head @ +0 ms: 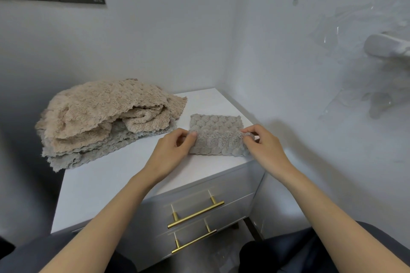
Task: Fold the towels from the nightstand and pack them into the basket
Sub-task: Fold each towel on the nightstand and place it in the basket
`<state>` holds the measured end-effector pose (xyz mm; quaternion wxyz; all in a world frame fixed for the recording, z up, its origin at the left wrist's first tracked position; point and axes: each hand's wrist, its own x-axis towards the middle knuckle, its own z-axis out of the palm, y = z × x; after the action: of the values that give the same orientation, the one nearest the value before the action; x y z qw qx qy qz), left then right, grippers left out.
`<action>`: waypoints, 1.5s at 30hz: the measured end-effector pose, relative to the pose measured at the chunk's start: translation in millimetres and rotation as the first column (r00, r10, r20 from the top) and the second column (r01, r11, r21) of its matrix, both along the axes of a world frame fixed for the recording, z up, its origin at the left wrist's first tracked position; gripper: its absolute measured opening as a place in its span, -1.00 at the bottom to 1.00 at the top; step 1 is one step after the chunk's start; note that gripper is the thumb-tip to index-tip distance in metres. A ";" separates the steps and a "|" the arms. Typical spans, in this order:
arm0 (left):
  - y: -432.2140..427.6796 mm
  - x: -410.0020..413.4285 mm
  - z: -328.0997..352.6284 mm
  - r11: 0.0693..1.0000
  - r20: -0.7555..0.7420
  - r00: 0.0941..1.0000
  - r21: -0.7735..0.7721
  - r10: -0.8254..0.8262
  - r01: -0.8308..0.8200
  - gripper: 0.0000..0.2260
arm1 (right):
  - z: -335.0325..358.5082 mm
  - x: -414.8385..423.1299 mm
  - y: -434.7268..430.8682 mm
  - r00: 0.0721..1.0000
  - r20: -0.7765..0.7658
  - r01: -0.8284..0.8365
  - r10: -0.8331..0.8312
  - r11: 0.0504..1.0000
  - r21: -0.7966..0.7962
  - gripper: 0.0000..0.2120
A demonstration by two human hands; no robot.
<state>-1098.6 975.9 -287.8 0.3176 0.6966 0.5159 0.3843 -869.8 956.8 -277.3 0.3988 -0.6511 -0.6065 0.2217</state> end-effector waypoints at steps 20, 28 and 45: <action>6.7 21.3 -3.1 0.912 -0.209 0.964 0.404 0.163 -0.067 -0.88 | 0.1 -30.5 -3.7 0.880 0.468 -0.091 -0.083 0.937 0.337 -0.58; 2.1 20.5 -3.5 0.868 -0.368 0.923 0.489 0.115 0.086 -0.81 | -16.8 -43.5 -13.7 0.683 0.725 -0.309 0.089 0.934 0.177 -0.53; -5.0 4.6 -9.7 0.912 -0.610 0.778 0.390 0.150 0.130 -0.58 | -19.2 -8.0 -16.2 0.490 0.857 -0.194 0.156 0.979 -0.068 -0.45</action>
<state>-1094.0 970.9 -297.5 -0.0284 0.8321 0.5031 0.2316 -877.8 940.6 -296.5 0.0339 -0.6025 -0.7909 -0.1016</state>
